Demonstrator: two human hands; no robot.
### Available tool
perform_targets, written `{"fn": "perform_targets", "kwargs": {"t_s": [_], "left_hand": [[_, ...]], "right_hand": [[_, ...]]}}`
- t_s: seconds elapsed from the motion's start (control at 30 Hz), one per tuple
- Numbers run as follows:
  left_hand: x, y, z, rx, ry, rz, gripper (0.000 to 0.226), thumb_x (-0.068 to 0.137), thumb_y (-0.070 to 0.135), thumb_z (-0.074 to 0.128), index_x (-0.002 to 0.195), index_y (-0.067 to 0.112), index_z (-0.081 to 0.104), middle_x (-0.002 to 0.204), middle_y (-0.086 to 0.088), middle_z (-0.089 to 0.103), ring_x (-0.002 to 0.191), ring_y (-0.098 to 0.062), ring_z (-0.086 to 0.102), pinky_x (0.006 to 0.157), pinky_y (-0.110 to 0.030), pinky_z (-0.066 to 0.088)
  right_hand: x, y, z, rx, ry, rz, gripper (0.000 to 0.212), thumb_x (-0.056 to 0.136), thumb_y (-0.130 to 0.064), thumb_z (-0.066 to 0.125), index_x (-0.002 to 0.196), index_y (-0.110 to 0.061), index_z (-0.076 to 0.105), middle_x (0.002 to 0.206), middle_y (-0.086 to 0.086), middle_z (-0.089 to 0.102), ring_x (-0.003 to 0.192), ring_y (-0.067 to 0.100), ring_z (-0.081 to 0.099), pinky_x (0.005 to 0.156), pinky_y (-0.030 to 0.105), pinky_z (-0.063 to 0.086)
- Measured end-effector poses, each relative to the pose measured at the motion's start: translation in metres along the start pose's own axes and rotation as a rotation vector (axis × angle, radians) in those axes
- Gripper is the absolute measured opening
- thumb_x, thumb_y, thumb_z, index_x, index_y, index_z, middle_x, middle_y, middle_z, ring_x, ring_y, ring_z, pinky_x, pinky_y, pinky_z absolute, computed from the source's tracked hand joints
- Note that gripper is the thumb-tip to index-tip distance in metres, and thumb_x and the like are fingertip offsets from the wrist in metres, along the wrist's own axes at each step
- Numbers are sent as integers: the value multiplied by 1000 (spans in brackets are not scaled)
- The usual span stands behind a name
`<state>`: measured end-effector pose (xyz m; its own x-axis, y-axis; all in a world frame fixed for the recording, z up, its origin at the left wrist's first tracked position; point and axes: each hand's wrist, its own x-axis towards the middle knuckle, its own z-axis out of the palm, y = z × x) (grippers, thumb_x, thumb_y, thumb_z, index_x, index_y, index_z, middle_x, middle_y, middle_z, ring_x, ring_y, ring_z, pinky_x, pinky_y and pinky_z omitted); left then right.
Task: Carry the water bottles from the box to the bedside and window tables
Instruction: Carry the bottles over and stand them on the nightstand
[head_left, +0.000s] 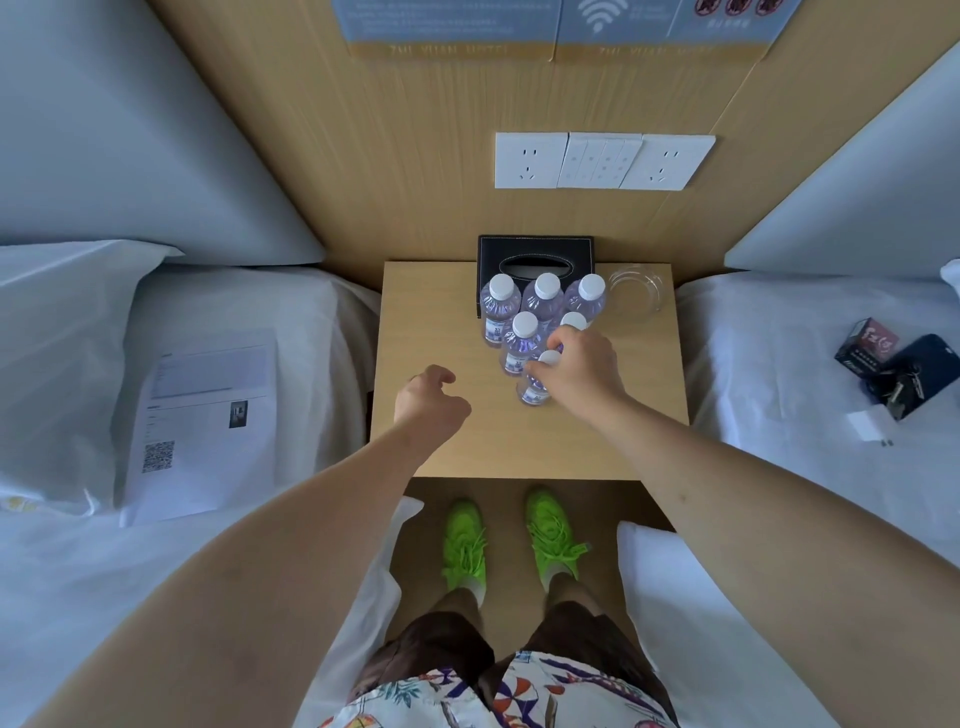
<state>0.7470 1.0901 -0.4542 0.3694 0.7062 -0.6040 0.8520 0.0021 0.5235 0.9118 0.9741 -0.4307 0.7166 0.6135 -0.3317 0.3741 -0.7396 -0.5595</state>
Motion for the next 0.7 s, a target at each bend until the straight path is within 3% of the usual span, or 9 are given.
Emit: {"fn": "perform_targets", "kwargs": {"t_s": [0.1, 0.17, 0.33, 0.4, 0.57, 0.7], "left_hand": [[1, 12, -11, 132, -10, 85, 47, 88, 21, 69, 134, 22, 58, 128, -1, 55, 90, -17, 54, 55, -20, 38], [3, 24, -21, 203, -5, 161, 48, 88, 25, 70, 134, 23, 58, 124, 0, 54, 92, -18, 53, 56, -22, 37], [0, 59, -42, 251, 14, 326, 48, 88, 31, 70, 134, 24, 59, 125, -4, 56, 100, -22, 53, 75, -29, 41], [-10, 70, -47, 266, 11, 381, 47, 88, 31, 69, 133, 24, 59, 125, -4, 56, 107, -26, 57, 77, -30, 43], [-42, 93, -64, 305, 26, 476, 50, 87, 29, 64, 137, 29, 58, 124, -3, 58, 115, -27, 56, 79, -30, 42], [-77, 106, -72, 346, 110, 518, 39, 87, 32, 64, 126, 24, 63, 115, -3, 59, 108, -24, 52, 79, -28, 33]], "right_hand": [[0, -5, -13, -49, -21, 5, 35, 88, -36, 72, 104, -6, 64, 81, 1, 58, 87, 28, 58, 73, 36, 47], [-1, -10, -26, -88, -38, 7, 35, 89, -38, 69, 107, -9, 64, 92, 7, 65, 91, 30, 61, 79, 40, 52], [-13, -24, -58, -135, 6, 11, 26, 87, -36, 68, 101, -15, 65, 95, 4, 63, 88, 29, 58, 72, 36, 49], [-24, -29, -69, -143, 10, -7, 28, 87, -38, 67, 104, -16, 65, 97, 4, 64, 89, 28, 59, 77, 38, 52], [-50, -40, -94, -182, 47, -92, 19, 85, -36, 67, 85, -22, 54, 89, 1, 61, 95, 29, 60, 79, 39, 50], [-77, -43, -117, -249, 67, -127, 39, 84, -45, 68, 116, -23, 64, 109, 7, 64, 105, 30, 59, 89, 44, 51]]}}
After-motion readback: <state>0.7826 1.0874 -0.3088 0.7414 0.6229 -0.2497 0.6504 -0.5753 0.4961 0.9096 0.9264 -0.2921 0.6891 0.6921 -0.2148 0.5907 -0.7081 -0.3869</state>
